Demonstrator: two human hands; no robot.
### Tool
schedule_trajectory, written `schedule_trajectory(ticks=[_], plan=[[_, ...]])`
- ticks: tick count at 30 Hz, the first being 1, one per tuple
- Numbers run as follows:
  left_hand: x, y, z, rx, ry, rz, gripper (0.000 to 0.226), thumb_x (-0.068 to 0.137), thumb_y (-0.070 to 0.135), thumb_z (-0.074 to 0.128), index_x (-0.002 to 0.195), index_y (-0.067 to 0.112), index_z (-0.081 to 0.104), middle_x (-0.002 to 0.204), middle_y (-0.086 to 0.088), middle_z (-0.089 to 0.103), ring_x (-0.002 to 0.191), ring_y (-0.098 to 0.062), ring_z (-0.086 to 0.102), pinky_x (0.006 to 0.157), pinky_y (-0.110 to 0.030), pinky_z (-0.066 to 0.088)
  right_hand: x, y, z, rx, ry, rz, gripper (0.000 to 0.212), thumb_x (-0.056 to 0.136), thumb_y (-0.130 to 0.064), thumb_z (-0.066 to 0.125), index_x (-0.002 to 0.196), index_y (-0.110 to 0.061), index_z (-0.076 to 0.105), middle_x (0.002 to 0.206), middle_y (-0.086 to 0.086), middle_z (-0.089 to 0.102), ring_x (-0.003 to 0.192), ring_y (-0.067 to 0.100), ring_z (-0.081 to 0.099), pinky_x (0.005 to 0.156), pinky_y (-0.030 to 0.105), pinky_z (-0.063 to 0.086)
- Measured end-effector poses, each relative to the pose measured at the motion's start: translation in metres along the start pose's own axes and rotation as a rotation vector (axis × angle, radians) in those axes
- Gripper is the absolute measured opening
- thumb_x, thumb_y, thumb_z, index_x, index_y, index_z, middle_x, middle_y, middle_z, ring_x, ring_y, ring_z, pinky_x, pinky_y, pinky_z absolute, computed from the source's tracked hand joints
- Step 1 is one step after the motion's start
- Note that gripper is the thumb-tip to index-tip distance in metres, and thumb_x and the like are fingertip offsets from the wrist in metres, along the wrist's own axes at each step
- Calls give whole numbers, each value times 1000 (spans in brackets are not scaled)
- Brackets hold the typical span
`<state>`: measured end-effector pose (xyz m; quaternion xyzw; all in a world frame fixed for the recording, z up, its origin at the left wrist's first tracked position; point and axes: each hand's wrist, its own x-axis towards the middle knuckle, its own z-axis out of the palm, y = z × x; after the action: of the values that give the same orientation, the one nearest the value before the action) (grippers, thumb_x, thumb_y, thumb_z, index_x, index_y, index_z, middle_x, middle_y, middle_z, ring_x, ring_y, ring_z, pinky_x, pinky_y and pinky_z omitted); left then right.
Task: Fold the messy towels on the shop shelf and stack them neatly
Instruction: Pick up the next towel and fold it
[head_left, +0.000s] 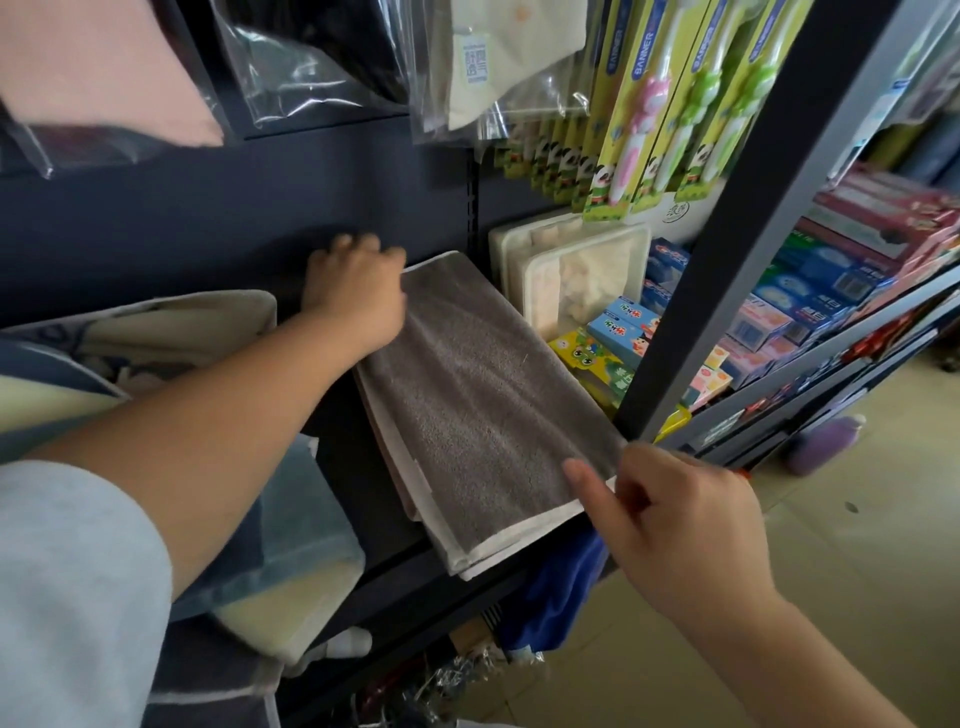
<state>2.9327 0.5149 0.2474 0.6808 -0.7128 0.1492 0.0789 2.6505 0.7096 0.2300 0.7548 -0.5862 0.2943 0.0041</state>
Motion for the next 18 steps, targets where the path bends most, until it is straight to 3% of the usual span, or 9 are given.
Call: schedule_trajectory(ticks=[2,4,6,7,9,11,18], plan=[[-4,21,-1,-123,-80,48,43,96,44,54,131,20,57,134,-13,54,124,-38,48,99,-48,41,20,-11,5,51,39,-205,37,97,-48,54,73,-20,58,67,-9,53,56,12,54,50,30,50],[-7,38,5,-193,-249,51,52,100,54,39,147,33,42,158,-6,36,142,-33,33,115,-50,28,48,-25,18,-10,-101,-236,35,97,-51,51,104,-20,66,106,0,64,97,23,63,82,39,56],[-10,43,17,-207,-423,-4,60,100,62,26,156,41,20,169,0,7,154,-30,8,121,-54,8,71,-33,36,-125,-371,-130,60,94,-67,42,140,-29,48,155,8,37,143,34,33,117,47,32],[-12,40,22,-196,-475,-35,64,100,65,22,158,42,11,169,1,-2,155,-29,0,121,-56,3,77,-33,46,-177,-489,-86,73,89,-77,35,150,-36,33,166,10,15,152,37,12,123,53,15],[-17,31,31,-160,-503,-71,68,98,69,17,158,41,1,169,0,-9,155,-29,-6,121,-58,-1,80,-31,65,-222,-626,-40,91,78,-93,19,156,-47,7,168,8,-12,152,42,-12,120,65,-3],[-18,23,35,-143,-491,-85,70,97,71,13,158,42,-2,168,-1,-11,155,-28,-8,121,-59,-3,74,-28,75,-213,-659,-14,104,67,-102,14,155,-50,-7,167,8,-20,150,44,-20,117,69,-6],[-15,14,36,-129,-493,-118,70,97,70,11,158,41,-5,168,-4,-13,155,-28,-10,121,-59,-3,57,-26,73,-196,-638,-24,125,51,-109,22,154,-49,-15,163,12,-31,147,40,-31,119,64,-9]])
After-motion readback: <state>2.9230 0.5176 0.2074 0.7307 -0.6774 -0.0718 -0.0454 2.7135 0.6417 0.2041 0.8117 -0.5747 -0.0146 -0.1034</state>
